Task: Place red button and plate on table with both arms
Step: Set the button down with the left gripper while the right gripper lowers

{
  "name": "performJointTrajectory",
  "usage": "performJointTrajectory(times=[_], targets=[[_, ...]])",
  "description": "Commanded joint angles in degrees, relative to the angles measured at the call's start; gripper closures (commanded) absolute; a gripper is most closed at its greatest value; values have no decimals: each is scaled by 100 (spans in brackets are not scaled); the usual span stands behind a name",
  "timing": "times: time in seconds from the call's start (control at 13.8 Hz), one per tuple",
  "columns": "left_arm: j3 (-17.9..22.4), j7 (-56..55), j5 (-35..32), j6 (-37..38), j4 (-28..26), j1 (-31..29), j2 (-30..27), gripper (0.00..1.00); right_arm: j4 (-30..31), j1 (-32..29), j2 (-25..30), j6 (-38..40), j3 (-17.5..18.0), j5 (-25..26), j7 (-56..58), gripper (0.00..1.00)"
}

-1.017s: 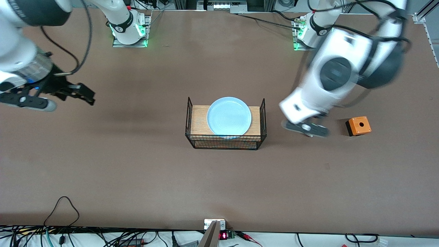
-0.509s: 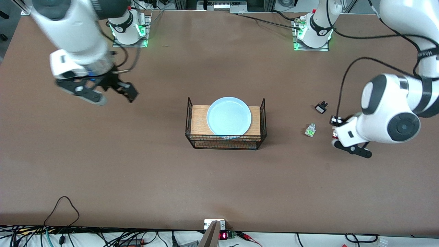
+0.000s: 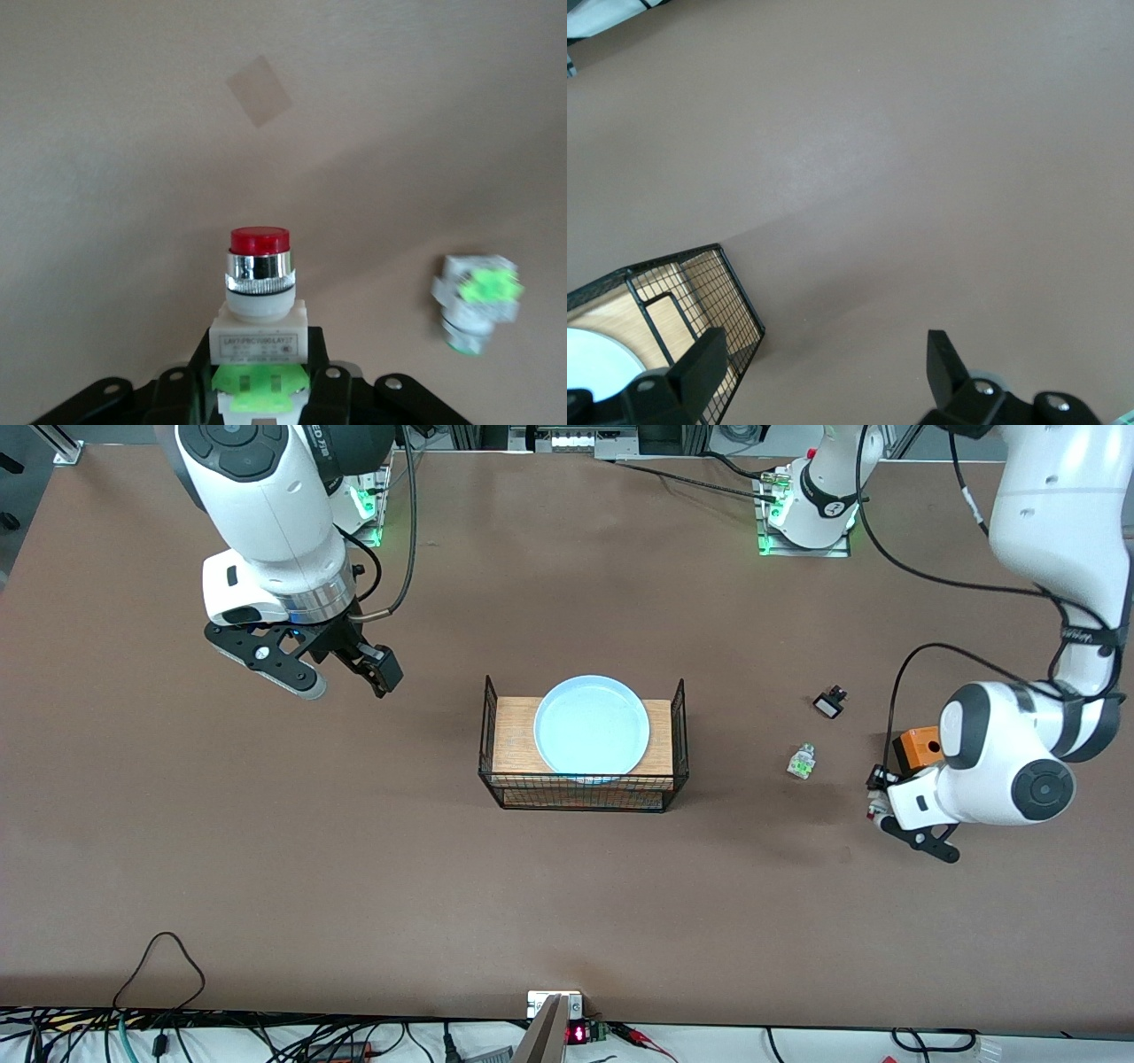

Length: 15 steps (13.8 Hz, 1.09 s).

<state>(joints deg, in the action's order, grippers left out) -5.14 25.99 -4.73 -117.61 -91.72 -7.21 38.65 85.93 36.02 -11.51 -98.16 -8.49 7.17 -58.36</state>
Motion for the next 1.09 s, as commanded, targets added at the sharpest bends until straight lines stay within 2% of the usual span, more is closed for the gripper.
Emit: performJointTrajectory(times=[0.0, 0.22, 0.29, 0.36, 0.51, 0.73, 0.94, 1.02], targets=[[-57, 196, -45, -218, -4, -114, 204, 77, -286, 325, -272, -1, -12, 12, -1084, 0], [-57, 196, -45, -218, -48, -114, 222, 72, -857, 756, -877, -1, -12, 48, -2640, 0], [-57, 196, -45, -218, -48, -114, 222, 61, -998, 871, -1045, -1, -21, 48, -3080, 0], [-57, 196, -45, -201, -48, -114, 222, 49, -1060, 933, -1151, -10, -21, 48, -3398, 0], [-57, 196, -45, -131, -48, -105, 196, 0, -1087, 1090, -1318, -19, -12, 39, -3856, 0], [-84, 100, -36, 185, 57, -70, 108, 0, -1061, 1363, -1555, -395, -3, 48, -3805, 0], [-119, -206, 42, 720, 75, -26, -400, 0, -964, 1487, -1609, -713, 23, 47, -4042, 0], [-214, -521, 43, 853, 75, -35, -602, 0, -929, 1478, -1609, -705, 223, 265, -4051, 0]])
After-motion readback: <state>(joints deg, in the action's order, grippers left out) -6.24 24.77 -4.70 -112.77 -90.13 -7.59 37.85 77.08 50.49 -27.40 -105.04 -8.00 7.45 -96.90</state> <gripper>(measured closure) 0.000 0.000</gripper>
